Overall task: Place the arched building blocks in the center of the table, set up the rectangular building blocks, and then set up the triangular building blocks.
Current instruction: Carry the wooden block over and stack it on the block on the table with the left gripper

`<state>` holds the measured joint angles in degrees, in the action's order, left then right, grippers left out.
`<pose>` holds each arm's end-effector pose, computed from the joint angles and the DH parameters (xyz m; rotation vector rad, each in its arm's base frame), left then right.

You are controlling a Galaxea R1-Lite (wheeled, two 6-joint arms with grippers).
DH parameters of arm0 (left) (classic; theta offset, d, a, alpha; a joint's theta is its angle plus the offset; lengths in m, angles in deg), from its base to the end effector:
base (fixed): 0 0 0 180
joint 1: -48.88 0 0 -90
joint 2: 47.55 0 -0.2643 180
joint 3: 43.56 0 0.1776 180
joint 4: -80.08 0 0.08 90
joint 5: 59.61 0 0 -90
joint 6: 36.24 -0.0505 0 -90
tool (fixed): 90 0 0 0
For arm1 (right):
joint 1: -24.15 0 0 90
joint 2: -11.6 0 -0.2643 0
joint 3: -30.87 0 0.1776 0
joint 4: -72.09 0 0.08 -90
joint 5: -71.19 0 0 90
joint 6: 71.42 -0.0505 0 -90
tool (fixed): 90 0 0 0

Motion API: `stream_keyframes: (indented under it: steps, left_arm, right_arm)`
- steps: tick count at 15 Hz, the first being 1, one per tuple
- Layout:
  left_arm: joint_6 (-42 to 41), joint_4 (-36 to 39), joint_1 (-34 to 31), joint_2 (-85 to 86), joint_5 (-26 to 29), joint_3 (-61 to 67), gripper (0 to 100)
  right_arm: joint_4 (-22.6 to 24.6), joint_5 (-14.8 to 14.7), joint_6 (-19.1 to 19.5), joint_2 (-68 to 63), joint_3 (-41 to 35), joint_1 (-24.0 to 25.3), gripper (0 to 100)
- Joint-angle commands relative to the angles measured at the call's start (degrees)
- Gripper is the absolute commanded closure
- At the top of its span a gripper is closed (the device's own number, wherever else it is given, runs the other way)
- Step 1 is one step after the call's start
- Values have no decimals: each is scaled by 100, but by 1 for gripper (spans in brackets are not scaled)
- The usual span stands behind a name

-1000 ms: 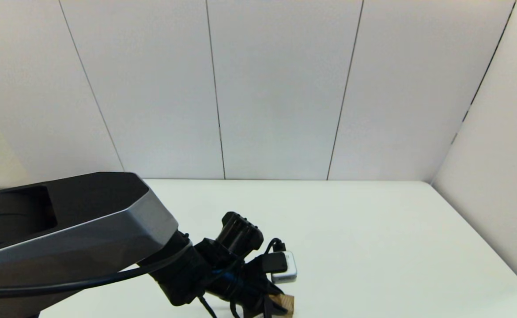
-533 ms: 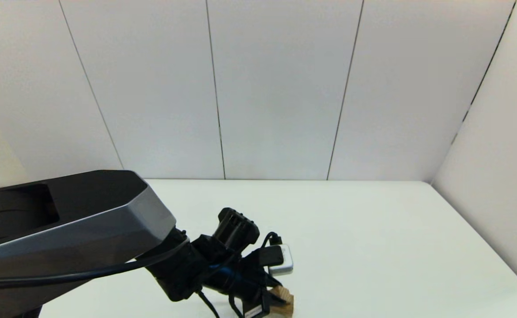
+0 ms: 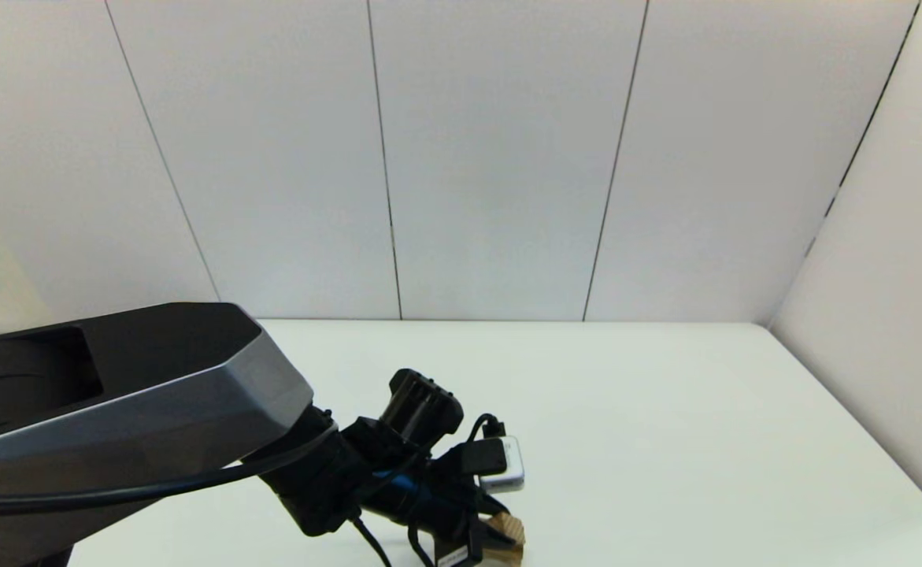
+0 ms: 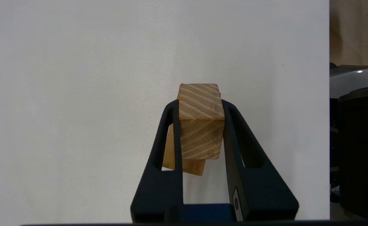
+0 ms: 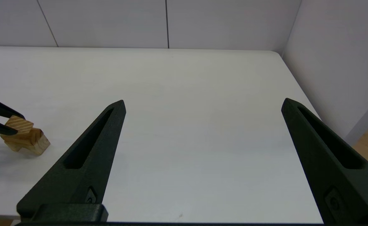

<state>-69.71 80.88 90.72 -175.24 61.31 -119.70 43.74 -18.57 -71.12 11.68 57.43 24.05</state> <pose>0.2435 -0.2528 -0.0254 0.5568 0.5696 -1.4252 0.0249 0.0002 0.0754 -0.0051 0.0298 0.0025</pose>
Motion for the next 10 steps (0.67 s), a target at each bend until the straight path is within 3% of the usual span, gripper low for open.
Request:
stream_keyframes:
  steps: [1, 10]
  left_arm:
    - [-20, 33, 0, -10, 81, -8, 100]
    - [-292, 33, -132, -194, 204, -8, 100]
  right_arm:
    - [-6, 2, 5, 1, 0, 1, 0]
    - [3, 2, 5, 1, 0, 1, 0]
